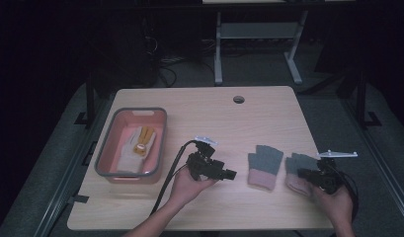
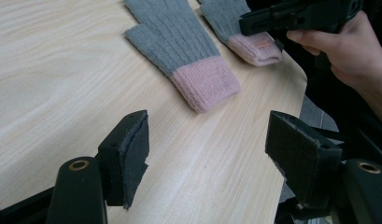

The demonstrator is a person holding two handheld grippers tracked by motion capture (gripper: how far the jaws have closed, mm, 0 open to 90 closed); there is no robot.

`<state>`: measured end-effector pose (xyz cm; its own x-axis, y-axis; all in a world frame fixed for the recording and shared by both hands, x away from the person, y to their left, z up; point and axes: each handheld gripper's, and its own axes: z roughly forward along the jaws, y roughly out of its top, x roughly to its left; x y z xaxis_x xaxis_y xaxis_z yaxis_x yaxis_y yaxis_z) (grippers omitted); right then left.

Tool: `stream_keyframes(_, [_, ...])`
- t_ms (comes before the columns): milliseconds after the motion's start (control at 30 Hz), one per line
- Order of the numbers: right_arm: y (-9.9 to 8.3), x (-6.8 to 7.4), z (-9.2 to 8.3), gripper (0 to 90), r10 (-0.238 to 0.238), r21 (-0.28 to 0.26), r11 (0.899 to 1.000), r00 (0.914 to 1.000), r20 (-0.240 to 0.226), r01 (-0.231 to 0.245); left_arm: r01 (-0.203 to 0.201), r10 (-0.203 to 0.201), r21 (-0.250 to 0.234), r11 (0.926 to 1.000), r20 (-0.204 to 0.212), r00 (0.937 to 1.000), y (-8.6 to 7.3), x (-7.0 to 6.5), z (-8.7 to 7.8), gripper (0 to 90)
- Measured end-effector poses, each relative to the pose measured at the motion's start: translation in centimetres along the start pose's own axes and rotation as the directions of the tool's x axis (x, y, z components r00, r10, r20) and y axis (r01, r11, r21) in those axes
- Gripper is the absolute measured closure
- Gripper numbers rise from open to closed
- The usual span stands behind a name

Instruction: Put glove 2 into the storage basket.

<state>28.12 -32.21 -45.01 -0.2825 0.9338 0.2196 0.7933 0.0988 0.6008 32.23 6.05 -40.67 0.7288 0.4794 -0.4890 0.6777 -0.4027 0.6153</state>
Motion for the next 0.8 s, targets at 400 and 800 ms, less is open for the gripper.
stream_keyframes(400, [1.3, 1.5, -1.5, 83.5, -0.021, -0.063, 0.998, 0.9997, -0.015, 0.020, -0.001, 0.001, -0.006, 1.0000, 0.012, 0.9999, -0.2, -0.1, -0.2, 30.2])
stream_keyframes(800, [3.1, 4.7, -0.6, 83.5, -0.081, -0.077, 0.994, 0.9955, -0.049, 0.077, 0.003, -0.003, -0.013, 0.9999, 0.011, 0.9999, -0.3, 0.1, -0.4, 30.2])
